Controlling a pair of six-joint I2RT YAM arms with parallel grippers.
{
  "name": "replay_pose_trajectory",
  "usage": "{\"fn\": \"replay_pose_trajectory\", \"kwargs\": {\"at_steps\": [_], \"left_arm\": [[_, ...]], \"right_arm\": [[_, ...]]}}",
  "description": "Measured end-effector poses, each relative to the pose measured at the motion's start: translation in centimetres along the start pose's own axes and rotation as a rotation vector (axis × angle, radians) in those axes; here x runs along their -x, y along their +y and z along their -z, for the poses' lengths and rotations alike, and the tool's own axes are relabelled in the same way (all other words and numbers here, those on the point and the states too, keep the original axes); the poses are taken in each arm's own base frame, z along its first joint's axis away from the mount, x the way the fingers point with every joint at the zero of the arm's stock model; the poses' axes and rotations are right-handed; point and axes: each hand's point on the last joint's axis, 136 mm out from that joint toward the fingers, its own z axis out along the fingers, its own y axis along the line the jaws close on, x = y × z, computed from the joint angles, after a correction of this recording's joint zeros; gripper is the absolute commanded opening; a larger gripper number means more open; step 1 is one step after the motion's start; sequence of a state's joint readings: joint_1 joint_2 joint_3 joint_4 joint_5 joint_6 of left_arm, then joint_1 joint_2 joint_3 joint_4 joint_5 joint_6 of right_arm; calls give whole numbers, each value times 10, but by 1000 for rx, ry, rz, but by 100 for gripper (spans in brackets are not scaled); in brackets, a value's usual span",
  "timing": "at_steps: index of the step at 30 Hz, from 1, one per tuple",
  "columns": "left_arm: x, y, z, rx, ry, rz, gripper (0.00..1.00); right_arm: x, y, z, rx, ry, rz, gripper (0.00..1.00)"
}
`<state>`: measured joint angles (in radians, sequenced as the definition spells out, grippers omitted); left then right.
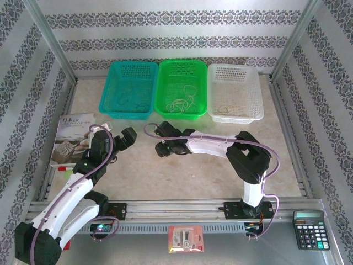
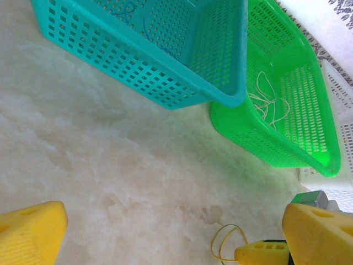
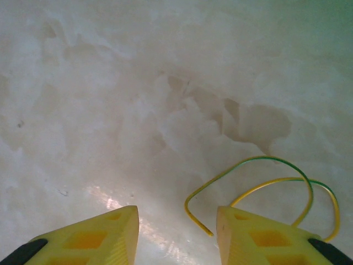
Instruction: Untangle the cables
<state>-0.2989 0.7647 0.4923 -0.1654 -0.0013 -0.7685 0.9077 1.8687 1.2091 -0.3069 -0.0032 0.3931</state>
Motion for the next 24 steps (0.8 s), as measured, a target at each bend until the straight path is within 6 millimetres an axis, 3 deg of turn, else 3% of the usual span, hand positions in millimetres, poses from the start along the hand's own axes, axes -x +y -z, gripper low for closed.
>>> {"fn": "replay_pose_trajectory", "kwargs": {"at_steps": [5,9,11,14,17,24], "left_arm": [[-2,1,-1,1,5,0,100],[-3,1,-1,-2,10,0,100],[-3,1,-1,-2,12,0,100],[-4,1,-1,-3,14,-1,100],[-5,0,-1,-7,18,-1,100],[-5,-1,-1,-14,21,0,100]], "right_arm": [[-4,-4,-7,-21,17,5,37],[-4,-4,-11,-26,25,8,22],[-3,-4,-12,-27,25,7,21],[-3,-4,-12,-27,26,14,6],[-3,-4,-12,-26,26,12,0],[-4,-4,-12,-25,26,12,0]]}}
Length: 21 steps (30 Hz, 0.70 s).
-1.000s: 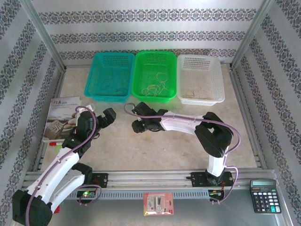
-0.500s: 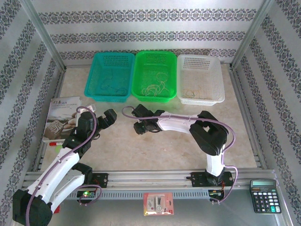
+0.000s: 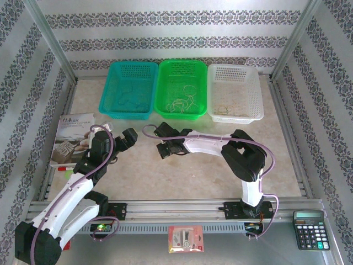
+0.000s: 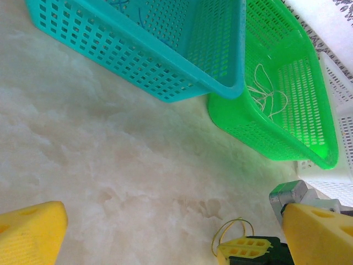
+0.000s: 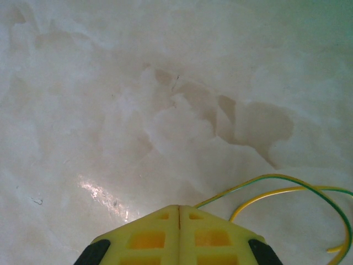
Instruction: Untangle the cables
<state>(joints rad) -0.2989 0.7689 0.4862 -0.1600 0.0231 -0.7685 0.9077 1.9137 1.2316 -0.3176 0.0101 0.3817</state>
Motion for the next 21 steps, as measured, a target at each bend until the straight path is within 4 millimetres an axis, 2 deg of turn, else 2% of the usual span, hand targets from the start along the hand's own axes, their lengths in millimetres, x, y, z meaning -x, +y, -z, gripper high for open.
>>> {"fn": "replay_pose_trajectory", "kwargs": {"at_steps": [5,8,12,17,21], "left_arm": [[1,-2,-1,-9,-1,0,100],[-1,-5,-2,-24,9,0,100],[-6,-13,-6,-74,33,-1,100],[-23,-28,-18,-184,108,-5,100],[-39,-41,-27,-284,175,-10,100]], "right_arm": [[-1,4,10,29,-10,-10,0],[8,10,32,78,-51,-27,0],[33,16,71,168,-146,-74,0],[59,4,111,276,-247,-176,0],[70,-11,130,357,-299,-274,0]]}}
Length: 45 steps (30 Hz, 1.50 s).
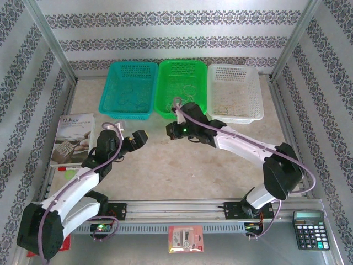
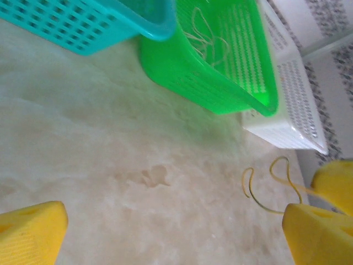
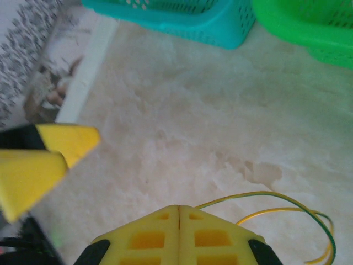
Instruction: Untangle the cables
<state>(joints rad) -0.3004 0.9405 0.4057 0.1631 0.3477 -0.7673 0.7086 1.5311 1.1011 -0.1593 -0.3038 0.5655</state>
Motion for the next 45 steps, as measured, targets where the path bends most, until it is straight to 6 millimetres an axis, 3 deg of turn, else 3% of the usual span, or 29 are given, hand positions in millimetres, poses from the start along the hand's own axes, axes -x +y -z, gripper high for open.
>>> {"fn": "replay_pose_trajectory", "kwargs": {"at_steps": [5,13,19,31,45], "left_arm": [[-13,-23,-13,-116,61,-36,99],[-40,-48,-39,-200,154,-80,97],[-50,-72,-46,-263,171,-131,95],[-20,-109,-19,-322,-25,-424,94],[-24,-124,-28,-333,-8,-589,95]], "right_arm": [[20,0,21,81,-58,-99,0],[43,29,50,217,-140,-144,0],[46,35,55,246,-151,-162,0],[43,35,53,254,-140,-179,0],[31,51,49,280,-107,-161,0]]}}
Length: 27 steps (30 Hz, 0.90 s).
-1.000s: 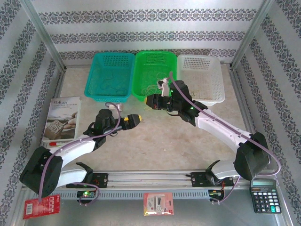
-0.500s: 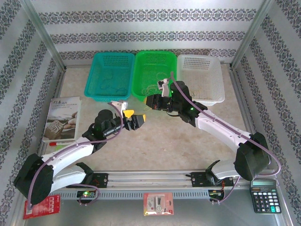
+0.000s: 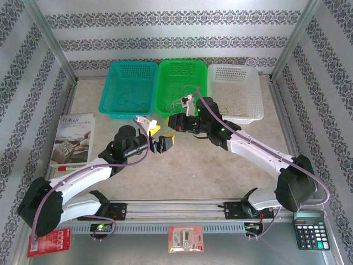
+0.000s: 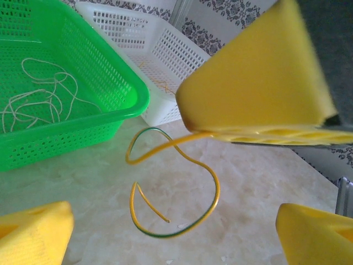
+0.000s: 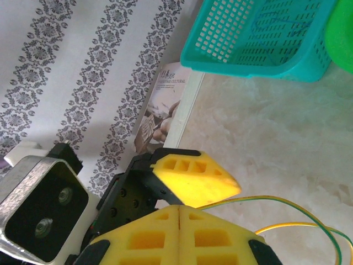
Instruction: Untangle the cables
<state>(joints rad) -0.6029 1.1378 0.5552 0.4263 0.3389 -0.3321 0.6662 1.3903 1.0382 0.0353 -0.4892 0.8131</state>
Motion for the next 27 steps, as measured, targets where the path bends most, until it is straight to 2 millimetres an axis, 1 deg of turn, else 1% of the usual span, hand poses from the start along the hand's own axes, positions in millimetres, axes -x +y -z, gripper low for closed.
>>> {"fn": "replay_pose_trajectory", "kwargs": {"at_steps": [5,7,8,10,16,19,22,23,27], "left_arm": [[-9,5,-10,8,37,7,93],[-12,6,-12,9,48,10,91],[-13,7,-13,9,52,11,88],[-14,8,-16,11,58,9,77],[-13,7,-21,4,61,7,37],[-12,6,-22,-4,61,14,17],[-15,6,-24,-9,68,25,2],[-16,6,-25,-9,68,25,0],[-17,7,-27,-9,70,33,0]], "right_arm": [[-6,5,-2,9,14,3,0],[-8,6,-3,12,19,4,0],[-8,7,-3,13,20,1,0],[-10,9,-4,17,25,-4,0],[-8,14,0,30,16,-18,0],[-1,23,8,50,-7,-21,0],[12,34,20,76,-48,-17,0],[18,37,24,82,-65,-19,0],[41,44,39,101,-130,-24,0]]}}
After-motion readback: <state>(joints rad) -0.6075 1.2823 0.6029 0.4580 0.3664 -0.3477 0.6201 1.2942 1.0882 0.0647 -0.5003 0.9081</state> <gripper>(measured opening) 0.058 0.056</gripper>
